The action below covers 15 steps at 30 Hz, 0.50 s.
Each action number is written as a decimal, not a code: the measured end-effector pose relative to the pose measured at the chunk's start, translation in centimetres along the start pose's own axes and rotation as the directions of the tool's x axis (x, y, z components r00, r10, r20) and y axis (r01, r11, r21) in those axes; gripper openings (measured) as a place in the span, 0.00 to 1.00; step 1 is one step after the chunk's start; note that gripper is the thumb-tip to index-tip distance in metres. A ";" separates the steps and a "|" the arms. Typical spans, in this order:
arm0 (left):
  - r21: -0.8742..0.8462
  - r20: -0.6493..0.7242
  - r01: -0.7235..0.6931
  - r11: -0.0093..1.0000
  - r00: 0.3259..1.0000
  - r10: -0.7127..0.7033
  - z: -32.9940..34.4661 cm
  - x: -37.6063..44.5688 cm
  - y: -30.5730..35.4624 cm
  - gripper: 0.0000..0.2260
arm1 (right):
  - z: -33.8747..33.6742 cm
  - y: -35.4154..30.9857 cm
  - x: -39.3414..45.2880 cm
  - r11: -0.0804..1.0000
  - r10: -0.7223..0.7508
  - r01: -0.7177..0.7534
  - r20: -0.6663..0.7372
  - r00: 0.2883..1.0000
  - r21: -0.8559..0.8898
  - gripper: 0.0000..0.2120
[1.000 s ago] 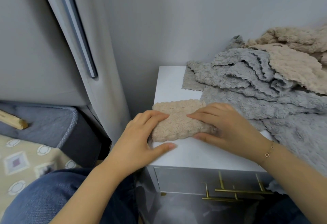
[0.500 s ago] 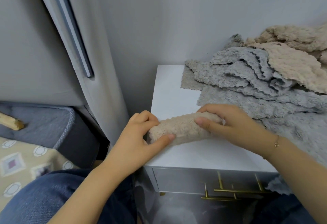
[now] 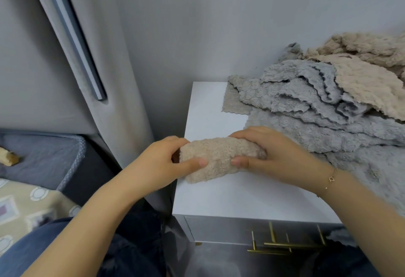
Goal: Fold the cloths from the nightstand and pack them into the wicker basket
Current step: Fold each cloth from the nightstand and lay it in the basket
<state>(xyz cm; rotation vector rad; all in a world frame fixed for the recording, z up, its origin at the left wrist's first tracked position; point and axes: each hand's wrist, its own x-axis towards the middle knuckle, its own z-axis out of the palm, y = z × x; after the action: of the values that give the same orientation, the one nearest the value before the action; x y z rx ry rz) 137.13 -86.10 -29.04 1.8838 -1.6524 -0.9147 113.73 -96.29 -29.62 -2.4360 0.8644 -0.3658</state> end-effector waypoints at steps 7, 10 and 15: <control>-0.098 0.109 0.092 0.991 0.991 -0.081 -0.4 -0.2 0.2 0.20 | -0.4 0.3 0.3 0.992 0.119 -0.118 -0.028 0.992 0.040 0.38; -0.112 0.146 0.136 0.984 0.982 -0.119 -0.4 -0.2 0.3 0.30 | -0.3 -0.2 -0.2 0.987 0.149 -0.155 -0.145 0.978 -0.037 0.45; -0.314 0.055 0.175 0.933 0.985 -0.166 0.5 -0.5 1.1 0.20 | 0.8 -2.0 -0.6 0.915 0.296 -0.107 -0.469 0.832 0.388 0.26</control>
<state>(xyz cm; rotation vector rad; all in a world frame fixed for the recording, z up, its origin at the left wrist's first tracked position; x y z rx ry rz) 135.95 -85.74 -28.50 1.8136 -1.2766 -1.2043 114.59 -94.23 -29.17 -1.9072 1.1592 -1.0388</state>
